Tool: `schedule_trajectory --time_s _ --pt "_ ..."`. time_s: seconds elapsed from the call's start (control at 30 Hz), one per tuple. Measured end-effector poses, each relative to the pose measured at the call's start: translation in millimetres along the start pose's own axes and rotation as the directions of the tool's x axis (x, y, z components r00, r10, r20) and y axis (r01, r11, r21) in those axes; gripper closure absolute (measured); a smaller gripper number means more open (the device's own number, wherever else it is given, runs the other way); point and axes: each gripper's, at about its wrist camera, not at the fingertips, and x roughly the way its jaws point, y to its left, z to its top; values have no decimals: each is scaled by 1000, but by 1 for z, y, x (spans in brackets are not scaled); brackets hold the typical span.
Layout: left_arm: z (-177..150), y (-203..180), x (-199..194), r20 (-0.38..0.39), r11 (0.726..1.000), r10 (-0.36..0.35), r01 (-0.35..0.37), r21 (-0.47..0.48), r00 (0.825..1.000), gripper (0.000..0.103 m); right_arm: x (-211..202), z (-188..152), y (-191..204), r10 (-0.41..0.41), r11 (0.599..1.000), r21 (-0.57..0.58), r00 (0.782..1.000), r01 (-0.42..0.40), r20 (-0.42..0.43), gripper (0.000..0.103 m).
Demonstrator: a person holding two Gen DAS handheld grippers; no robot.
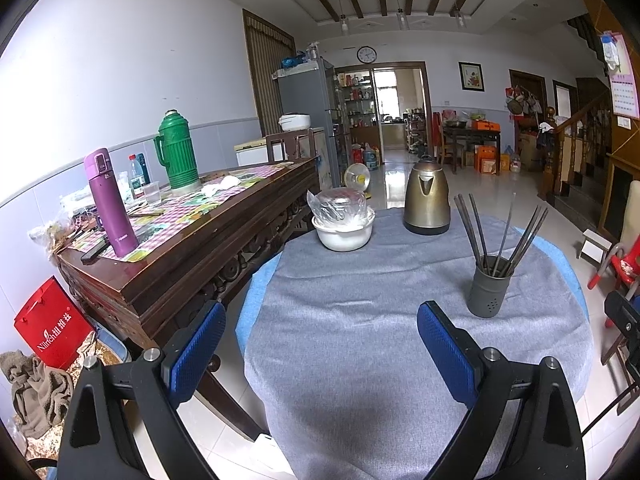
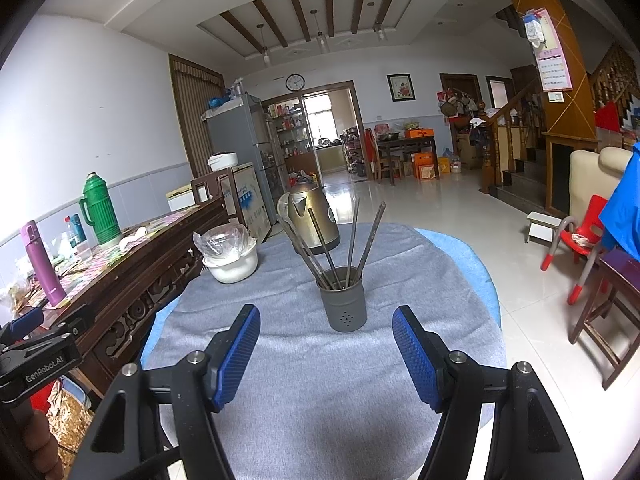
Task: Organize utensils
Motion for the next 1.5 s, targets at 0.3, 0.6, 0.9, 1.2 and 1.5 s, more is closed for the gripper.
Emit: schedule_trajectory --time_s 0.3,0.6,0.9,1.2,1.5 --pt "-1 0 -1 -3 1000 0 0 -4 1000 6 0 -1 1 -2 1000 1 1000 2 2 31" --pt "0 1 -1 -6 1000 2 -2 -11 1000 6 0 -2 2 -5 1000 3 1000 5 6 31" --pt "-1 1 -1 -9 1000 2 -3 -12 1000 6 0 -3 4 -6 1000 4 1000 6 7 31" --pt "-2 2 1 -11 1000 5 -5 -11 1000 6 0 -5 5 -6 1000 2 1000 6 5 31" --pt "4 2 6 -8 1000 1 -1 -16 1000 6 6 -4 5 -8 1000 -4 1000 8 0 31"
